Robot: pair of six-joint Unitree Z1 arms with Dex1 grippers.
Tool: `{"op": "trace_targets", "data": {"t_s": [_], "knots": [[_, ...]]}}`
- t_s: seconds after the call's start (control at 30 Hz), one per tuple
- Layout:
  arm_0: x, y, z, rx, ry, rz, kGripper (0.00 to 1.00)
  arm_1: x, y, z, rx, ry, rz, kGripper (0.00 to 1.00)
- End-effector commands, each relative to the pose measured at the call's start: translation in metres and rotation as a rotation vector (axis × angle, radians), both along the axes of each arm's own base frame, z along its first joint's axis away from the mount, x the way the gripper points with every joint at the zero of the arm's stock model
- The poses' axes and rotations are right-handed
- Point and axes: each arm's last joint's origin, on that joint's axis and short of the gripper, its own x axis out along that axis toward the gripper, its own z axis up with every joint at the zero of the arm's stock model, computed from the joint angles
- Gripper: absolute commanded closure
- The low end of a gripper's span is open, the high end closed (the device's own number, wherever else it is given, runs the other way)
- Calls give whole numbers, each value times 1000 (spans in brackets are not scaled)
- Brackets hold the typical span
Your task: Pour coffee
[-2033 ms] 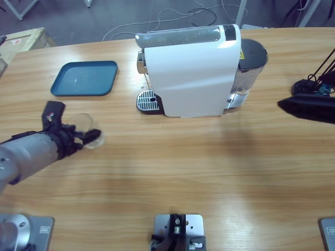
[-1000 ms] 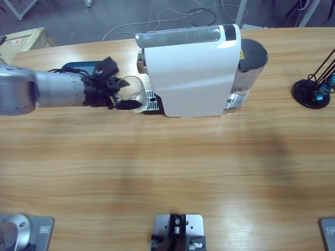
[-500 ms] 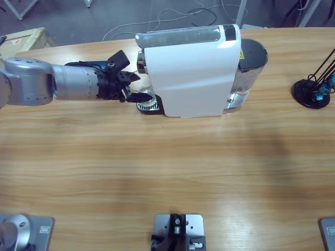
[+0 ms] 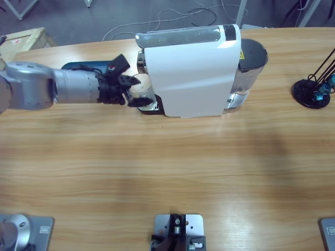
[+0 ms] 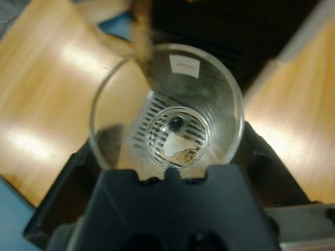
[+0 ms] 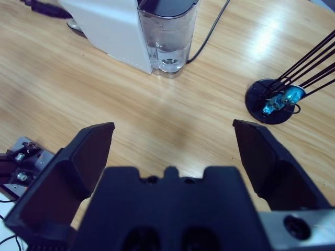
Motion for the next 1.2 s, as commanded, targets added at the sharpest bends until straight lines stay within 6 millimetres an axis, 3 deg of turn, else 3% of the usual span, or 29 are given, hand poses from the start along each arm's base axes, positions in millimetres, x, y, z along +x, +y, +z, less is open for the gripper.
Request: {"op": "trace_targets", "data": {"t_s": [0.03, 0.23, 0.37, 0.43, 0.7, 0.73, 0.83, 0.97, 1.2], "knots": [[-14, 5, -12, -28, 44, 24, 18, 0, 1, -7, -12, 12, -6, 0], [-21, 48, 18, -61, -31, 216, 18, 1, 3, -5, 4, -1, -8, 0], [-49, 78, 44, -111, -83, 363, 15, 6, 11, 12, 31, -25, -5, 0], [-70, 90, 56, -165, -61, 410, 13, 16, 25, 28, -1, -34, 10, 0], [-128, 100, 77, -214, 28, 387, 13, 95, 109, 80, -11, -17, 72, 24], [-134, 106, 79, -211, 46, 409, 13, 108, 115, 86, 5, 14, 80, 160], [-144, 117, 82, -150, 98, 467, 13, 147, 117, 105, 21, 54, 104, 991], [-154, 128, 82, -34, 139, 518, 13, 182, 124, 111, -12, 38, 63, 1000], [-157, 123, 83, -6, 152, 469, 13, 233, 166, 66, -82, 133, 99, 1000]]}}
